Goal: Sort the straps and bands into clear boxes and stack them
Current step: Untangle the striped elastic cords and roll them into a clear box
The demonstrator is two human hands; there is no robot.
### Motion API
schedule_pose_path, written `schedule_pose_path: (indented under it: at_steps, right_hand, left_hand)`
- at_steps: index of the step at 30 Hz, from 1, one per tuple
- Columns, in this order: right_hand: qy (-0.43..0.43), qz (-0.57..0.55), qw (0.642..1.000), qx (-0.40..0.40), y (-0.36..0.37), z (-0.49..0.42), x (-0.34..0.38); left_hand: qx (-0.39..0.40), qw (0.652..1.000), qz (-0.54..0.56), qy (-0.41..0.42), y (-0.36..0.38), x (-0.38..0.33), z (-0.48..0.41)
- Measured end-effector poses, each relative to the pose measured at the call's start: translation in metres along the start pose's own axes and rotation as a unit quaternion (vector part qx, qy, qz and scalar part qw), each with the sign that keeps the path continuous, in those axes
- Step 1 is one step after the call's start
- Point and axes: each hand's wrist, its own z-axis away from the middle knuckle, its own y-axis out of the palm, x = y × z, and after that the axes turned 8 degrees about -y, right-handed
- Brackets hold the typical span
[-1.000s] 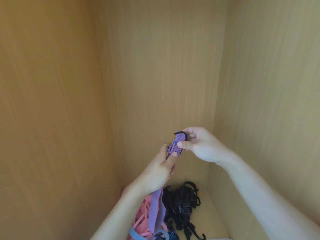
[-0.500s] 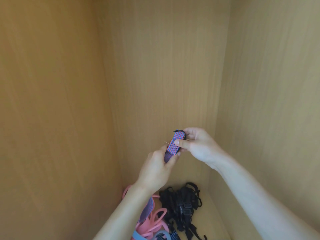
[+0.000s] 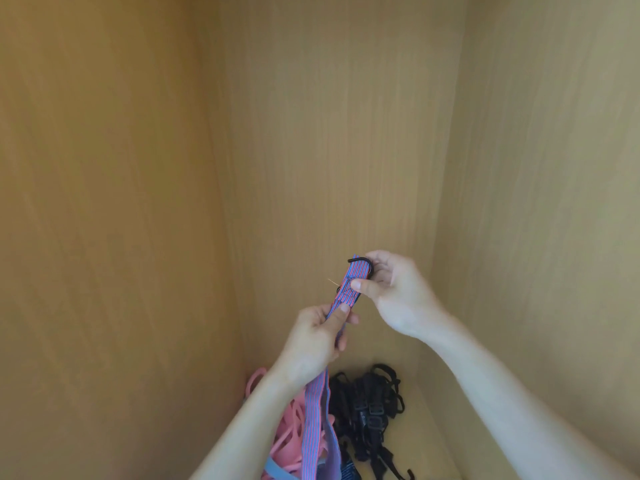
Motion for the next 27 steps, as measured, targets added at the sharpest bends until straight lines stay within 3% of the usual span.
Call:
schedule_pose_path:
  at_steps: [3, 6, 12, 14, 17, 23, 27]
  right_hand:
    - [-0.094, 0.092, 0.991, -0.001, 0.008, 0.011, -0.005]
    - [-0.197, 0.216, 0.956, -0.004, 0.013, 0.023, -0.015]
    - [-0.298, 0.296, 0.908, 0.004, 0.015, 0.036, -0.025]
    - [-0.312, 0.318, 0.895, 0.014, 0.014, 0.036, -0.026]
    - [-0.324, 0.324, 0.889, 0.020, 0.016, 0.036, -0.028]
    - [-0.295, 0.245, 0.923, 0.024, 0.018, 0.037, -0.033]
    - [-0.238, 0.223, 0.942, 0.077, 0.012, 0.039, -0.035]
  left_hand:
    - [0.023, 0.999, 0.032, -0.013, 0.002, -0.001, -0.003]
    - [0.057, 0.992, 0.103, -0.041, 0.003, -0.003, -0.003]
    - [0.168, 0.945, 0.267, -0.080, -0.013, 0.001, -0.001]
    - [0.209, 0.934, 0.284, -0.064, -0.017, 0.004, 0.000]
    - [0.206, 0.948, 0.237, -0.050, -0.018, 0.006, 0.001]
    - [0.195, 0.954, 0.224, -0.040, -0.022, 0.004, 0.000]
    - [0.208, 0.932, 0.295, -0.043, -0.023, 0.002, 0.004]
